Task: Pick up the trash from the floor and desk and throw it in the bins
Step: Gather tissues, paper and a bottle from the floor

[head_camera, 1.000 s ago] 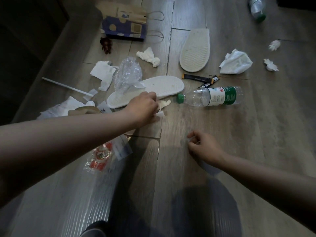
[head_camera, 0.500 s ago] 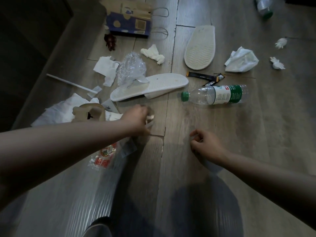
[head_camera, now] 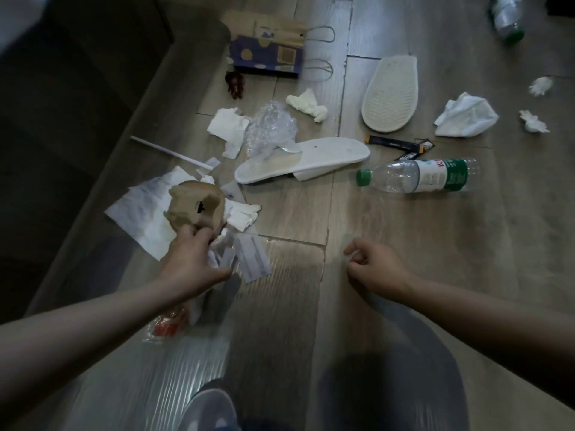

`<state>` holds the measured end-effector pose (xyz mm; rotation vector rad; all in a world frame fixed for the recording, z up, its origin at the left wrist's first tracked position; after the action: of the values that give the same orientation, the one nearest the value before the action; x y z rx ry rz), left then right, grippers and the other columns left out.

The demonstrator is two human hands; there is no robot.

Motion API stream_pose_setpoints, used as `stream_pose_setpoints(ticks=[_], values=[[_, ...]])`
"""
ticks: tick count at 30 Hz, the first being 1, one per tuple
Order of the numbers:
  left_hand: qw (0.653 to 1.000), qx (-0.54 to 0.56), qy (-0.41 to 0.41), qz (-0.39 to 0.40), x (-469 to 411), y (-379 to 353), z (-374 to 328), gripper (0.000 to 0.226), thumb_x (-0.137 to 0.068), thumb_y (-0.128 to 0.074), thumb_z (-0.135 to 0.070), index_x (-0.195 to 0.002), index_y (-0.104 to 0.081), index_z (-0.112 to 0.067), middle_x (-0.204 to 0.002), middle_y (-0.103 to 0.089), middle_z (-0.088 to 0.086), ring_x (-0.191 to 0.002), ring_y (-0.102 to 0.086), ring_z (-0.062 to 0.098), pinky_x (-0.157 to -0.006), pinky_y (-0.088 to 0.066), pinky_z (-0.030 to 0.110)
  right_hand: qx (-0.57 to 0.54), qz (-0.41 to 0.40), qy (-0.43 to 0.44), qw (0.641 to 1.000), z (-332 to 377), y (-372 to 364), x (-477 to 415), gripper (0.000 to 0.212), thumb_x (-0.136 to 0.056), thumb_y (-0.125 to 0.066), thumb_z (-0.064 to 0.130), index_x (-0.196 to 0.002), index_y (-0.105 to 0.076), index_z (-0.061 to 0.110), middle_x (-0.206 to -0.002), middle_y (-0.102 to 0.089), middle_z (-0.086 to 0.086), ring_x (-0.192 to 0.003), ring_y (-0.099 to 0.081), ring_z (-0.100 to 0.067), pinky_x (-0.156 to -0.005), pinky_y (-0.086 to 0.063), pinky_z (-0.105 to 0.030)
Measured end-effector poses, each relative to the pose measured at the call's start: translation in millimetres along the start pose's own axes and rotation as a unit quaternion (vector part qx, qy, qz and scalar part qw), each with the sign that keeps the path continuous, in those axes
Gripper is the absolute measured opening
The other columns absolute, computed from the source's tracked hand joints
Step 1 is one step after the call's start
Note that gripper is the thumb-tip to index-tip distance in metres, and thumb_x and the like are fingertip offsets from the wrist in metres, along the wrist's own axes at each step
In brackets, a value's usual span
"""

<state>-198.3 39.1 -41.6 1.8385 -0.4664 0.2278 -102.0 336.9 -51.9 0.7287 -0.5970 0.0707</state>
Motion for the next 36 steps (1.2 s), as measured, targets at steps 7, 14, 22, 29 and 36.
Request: stream_pose_setpoints(ticks=[7,14,22,29,36], values=[[0.99,-0.067,0.126,0.001,11,5,39,0.098,-0.053,-0.052,-0.088,-0.125,-0.042,-0.023,-0.135,-0.033,0.011,-0.124,-0.034,0.036,-0.095,-0.041,0.044,-0.003,-0.001,0.007,1.0,6,-11,-3,0.021,-0.09,-0.059,0.013,-0.11,-0.059,0.017,-0.073,-0.066,0.002,-0.068,-0.062,-0.009,-0.058,-0.047,-0.02],[0.975,-0.029,0.197,0.095,39,-16,79,0.104,-0.053,-0.064,-0.082,-0.129,-0.038,-0.016,-0.133,-0.035,0.015,-0.118,-0.042,0.033,-0.089,-0.045,0.038,0.001,0.005,0.006,1.0,7,-12,-9,0.018,-0.09,-0.059,0.012,-0.106,-0.058,0.018,-0.078,-0.069,-0.005,-0.071,-0.064,-0.016,-0.06,-0.047,-0.024],[0.989,0.089,0.119,-0.021,50,-17,60,0.073,-0.062,-0.084,-0.046,-0.12,-0.05,-0.018,-0.119,-0.04,0.008,-0.101,-0.048,0.022,-0.085,-0.043,0.028,-0.002,0.021,0.009,1.0,16,-15,-11,0.019,-0.09,-0.059,0.011,-0.105,-0.057,0.02,-0.084,-0.07,-0.014,-0.08,-0.067,-0.025,-0.063,-0.049,-0.026],[0.982,0.171,0.036,-0.073,42,-10,36,0.057,-0.069,-0.081,-0.022,-0.12,-0.055,-0.017,-0.12,-0.046,0.008,-0.102,-0.055,0.018,-0.086,-0.049,0.031,0.008,0.022,0.01,1.0,21,-13,-6,0.022,-0.089,-0.057,0.008,-0.111,-0.059,0.012,-0.085,-0.072,-0.014,-0.083,-0.067,-0.027,-0.078,-0.051,-0.036],[0.993,0.111,0.009,-0.042,31,-31,-2,0.114,-0.065,-0.076,-0.058,-0.15,-0.007,-0.025,-0.15,-0.02,0.005,-0.136,-0.026,0.023,-0.107,-0.037,0.042,0.009,0.011,0.003,1.0,18,-8,-1,0.021,-0.09,-0.057,0.008,-0.11,-0.059,0.011,-0.084,-0.071,-0.015,-0.08,-0.067,-0.027,-0.074,-0.051,-0.033]])
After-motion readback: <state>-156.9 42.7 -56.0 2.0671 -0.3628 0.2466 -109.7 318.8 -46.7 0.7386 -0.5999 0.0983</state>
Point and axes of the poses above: each hand's wrist, its own x-axis away from the middle knuckle, its own y-axis out of the back of the hand, z = x × y, the point moved 3 cm from there along -x, towards the middle knuckle
